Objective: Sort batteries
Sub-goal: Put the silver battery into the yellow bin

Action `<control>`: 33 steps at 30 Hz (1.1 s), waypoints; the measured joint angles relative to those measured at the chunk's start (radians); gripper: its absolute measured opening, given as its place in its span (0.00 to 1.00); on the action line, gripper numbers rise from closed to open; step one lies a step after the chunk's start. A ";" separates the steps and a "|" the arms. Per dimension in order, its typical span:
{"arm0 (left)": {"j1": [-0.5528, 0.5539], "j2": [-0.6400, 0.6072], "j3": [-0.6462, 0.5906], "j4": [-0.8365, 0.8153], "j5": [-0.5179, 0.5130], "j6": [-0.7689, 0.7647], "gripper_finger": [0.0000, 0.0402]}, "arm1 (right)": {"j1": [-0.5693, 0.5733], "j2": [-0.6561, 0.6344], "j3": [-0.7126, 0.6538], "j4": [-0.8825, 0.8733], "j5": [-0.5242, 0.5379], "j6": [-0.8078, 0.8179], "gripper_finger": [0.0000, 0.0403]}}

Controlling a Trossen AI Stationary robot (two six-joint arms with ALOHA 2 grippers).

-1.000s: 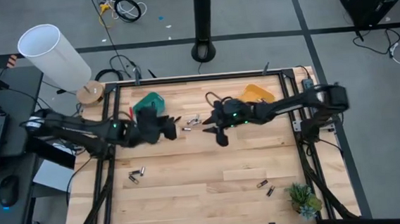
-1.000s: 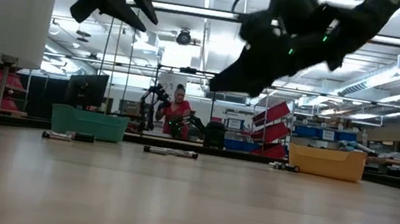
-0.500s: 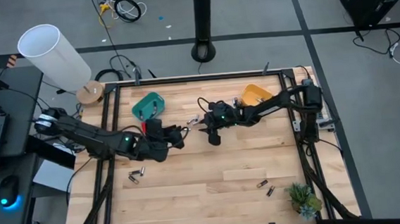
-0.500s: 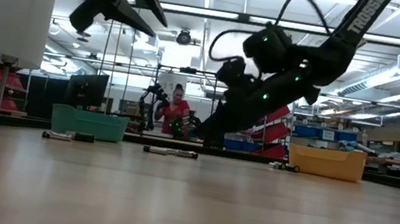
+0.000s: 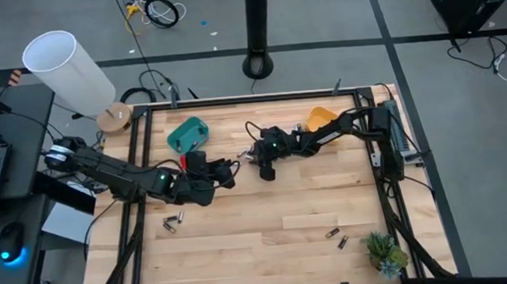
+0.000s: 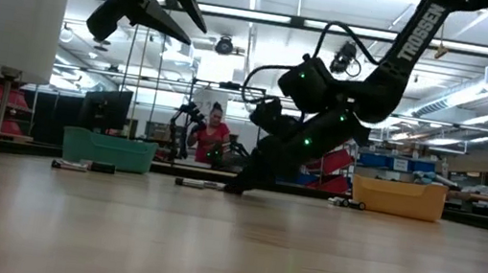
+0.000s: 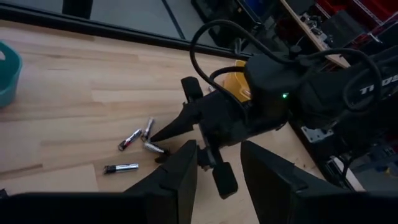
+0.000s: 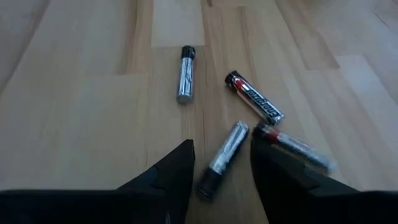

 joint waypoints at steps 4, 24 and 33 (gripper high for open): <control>0.000 0.000 0.000 0.000 -0.002 0.000 0.34 | 0.004 0.013 0.001 -0.005 -0.001 0.009 0.40; 0.000 0.000 0.000 -0.012 -0.004 0.000 0.34 | -0.004 -0.103 -0.005 -0.253 -0.069 0.008 0.06; 0.000 0.000 0.000 -0.016 -0.010 0.060 0.34 | -0.096 -0.387 0.024 -0.694 -0.068 -0.081 0.06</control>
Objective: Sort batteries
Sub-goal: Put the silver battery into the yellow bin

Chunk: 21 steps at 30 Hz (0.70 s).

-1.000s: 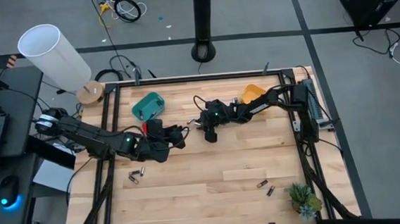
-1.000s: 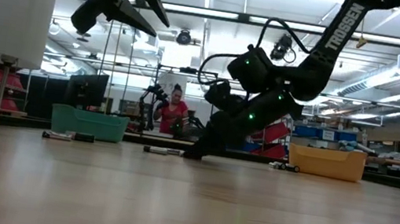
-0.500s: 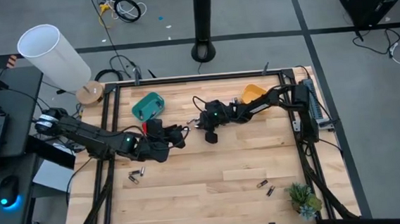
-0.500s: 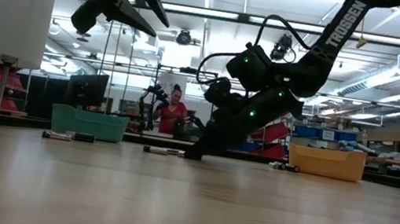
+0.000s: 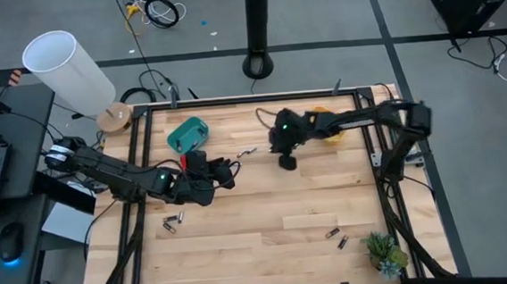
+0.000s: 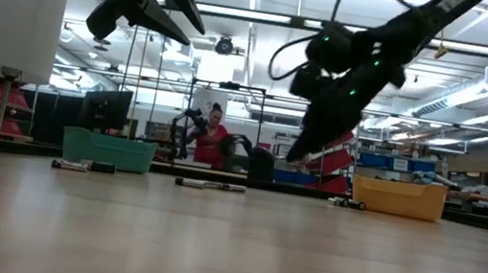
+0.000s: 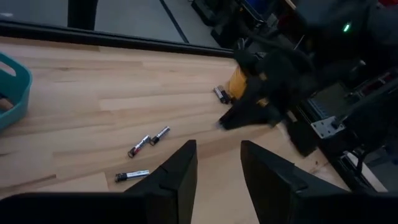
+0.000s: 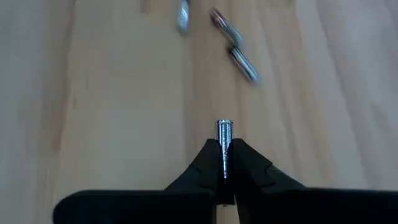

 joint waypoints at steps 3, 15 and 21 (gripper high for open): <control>0.000 0.000 0.000 0.001 -0.013 0.018 0.34 | -0.050 -0.093 0.000 -0.123 0.063 -0.007 0.06; 0.000 0.000 0.000 0.006 -0.017 0.023 0.34 | -0.344 -0.230 -0.061 -0.357 0.286 0.088 0.15; 0.000 0.000 0.000 0.011 -0.019 0.024 0.34 | -0.400 -0.229 -0.089 -0.361 0.280 0.088 0.17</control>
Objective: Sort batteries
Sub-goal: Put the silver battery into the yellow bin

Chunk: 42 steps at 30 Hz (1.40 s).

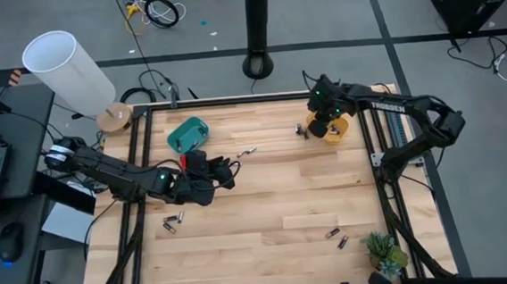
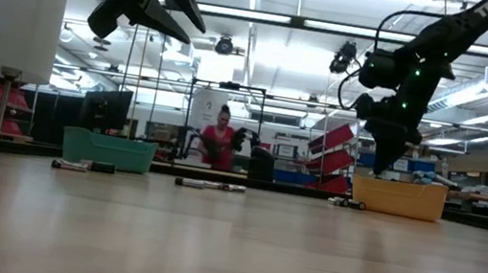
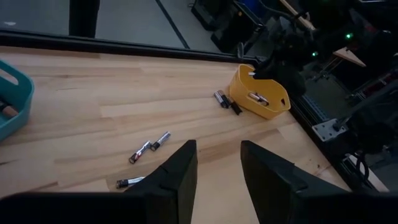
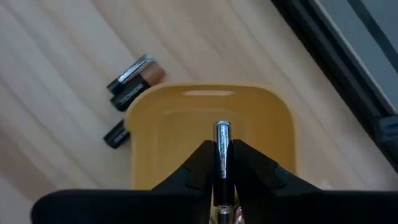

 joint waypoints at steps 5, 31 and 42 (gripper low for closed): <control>0.000 0.000 0.000 0.000 -0.017 0.000 0.34 | 0.000 -0.014 0.001 0.000 -0.004 -0.017 0.20; -0.002 0.000 0.000 0.020 -0.003 0.049 0.34 | 0.250 -0.139 -0.215 0.188 -0.313 0.239 0.34; 0.000 0.000 0.000 0.010 0.027 0.048 0.34 | 0.391 -0.135 -0.215 0.250 -0.419 0.107 0.33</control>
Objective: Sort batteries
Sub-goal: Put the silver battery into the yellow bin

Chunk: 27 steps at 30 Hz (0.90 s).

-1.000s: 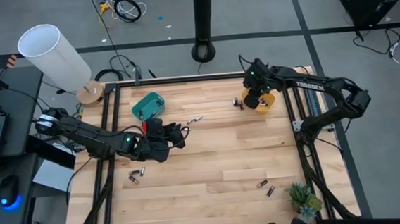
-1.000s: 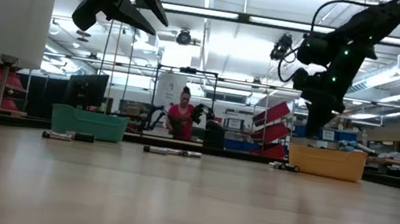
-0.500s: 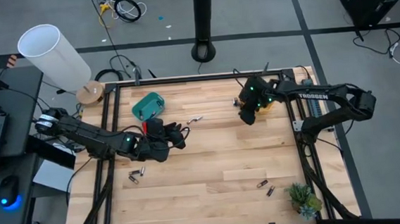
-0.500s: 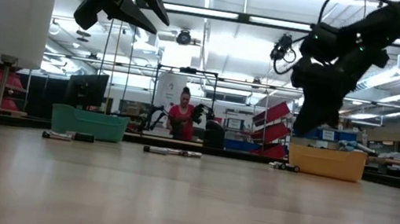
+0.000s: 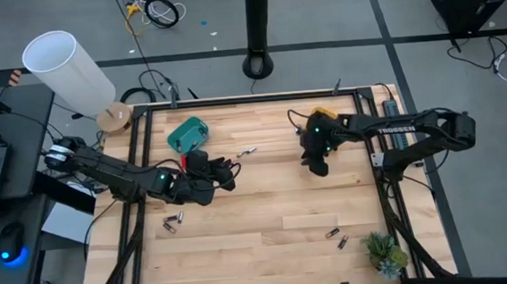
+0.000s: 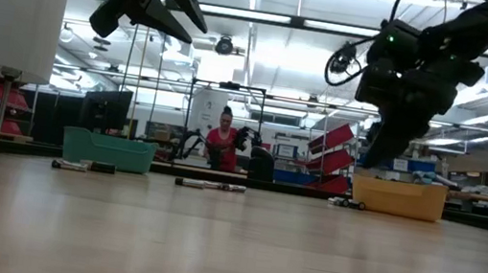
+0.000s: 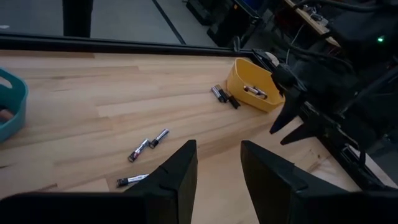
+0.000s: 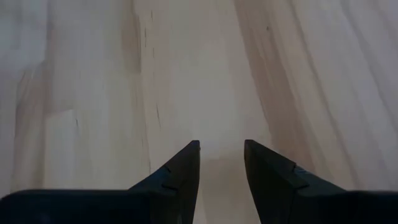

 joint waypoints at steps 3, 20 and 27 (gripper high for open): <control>0.000 0.000 0.000 0.000 0.000 0.001 0.34 | 0.035 0.002 0.000 0.046 0.045 0.047 0.32; 0.013 0.000 0.000 0.047 0.229 0.096 0.33 | 0.080 0.003 0.000 0.406 0.239 0.289 0.12; -0.022 0.000 0.001 0.037 0.277 0.134 0.32 | 0.091 0.003 0.002 0.514 0.345 0.349 0.07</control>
